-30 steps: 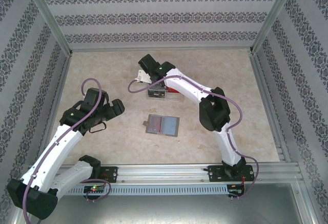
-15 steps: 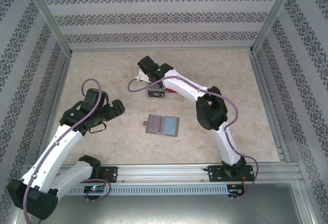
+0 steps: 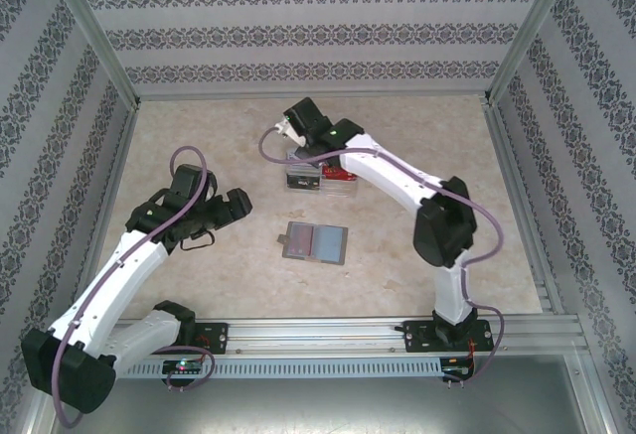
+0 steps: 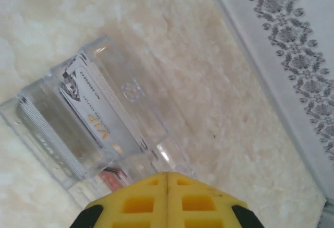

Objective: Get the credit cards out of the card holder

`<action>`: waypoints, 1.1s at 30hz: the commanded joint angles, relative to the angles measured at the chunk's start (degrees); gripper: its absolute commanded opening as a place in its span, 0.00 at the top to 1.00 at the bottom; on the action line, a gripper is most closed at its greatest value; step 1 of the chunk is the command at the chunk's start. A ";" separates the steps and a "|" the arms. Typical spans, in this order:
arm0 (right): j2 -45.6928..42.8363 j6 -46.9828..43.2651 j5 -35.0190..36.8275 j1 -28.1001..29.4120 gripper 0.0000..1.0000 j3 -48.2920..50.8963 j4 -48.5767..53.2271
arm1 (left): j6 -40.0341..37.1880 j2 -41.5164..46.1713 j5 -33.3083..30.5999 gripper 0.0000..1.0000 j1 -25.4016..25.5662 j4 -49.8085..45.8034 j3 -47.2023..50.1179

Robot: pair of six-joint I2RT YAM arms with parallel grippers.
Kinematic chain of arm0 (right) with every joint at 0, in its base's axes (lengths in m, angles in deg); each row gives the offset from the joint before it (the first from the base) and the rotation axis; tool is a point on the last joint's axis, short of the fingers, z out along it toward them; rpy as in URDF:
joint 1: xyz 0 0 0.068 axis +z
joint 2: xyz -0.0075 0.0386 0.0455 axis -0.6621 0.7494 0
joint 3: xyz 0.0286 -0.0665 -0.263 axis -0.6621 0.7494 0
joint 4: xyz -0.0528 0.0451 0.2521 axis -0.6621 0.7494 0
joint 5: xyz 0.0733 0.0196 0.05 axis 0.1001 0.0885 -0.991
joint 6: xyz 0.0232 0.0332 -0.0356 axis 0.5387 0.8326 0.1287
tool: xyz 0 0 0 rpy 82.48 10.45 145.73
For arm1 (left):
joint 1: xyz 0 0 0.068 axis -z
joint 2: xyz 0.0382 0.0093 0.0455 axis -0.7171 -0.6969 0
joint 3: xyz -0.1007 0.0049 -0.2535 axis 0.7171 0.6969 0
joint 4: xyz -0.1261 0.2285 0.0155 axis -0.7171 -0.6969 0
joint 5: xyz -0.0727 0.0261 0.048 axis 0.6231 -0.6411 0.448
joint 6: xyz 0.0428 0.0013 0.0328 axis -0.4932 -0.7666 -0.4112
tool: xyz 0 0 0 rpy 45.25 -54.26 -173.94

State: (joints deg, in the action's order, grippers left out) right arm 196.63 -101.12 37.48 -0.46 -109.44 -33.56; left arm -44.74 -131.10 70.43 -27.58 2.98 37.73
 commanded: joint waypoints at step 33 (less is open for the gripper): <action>-25.01 69.70 -27.62 2.12 1.00 62.21 -26.09 | -1.09 -34.74 14.17 0.52 16.64 16.30 -5.88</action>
State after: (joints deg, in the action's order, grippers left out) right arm 170.18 -33.21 11.34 0.82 -47.37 -57.45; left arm -44.50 -164.89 83.20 -11.84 17.75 32.59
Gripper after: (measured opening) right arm 0.065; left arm 0.484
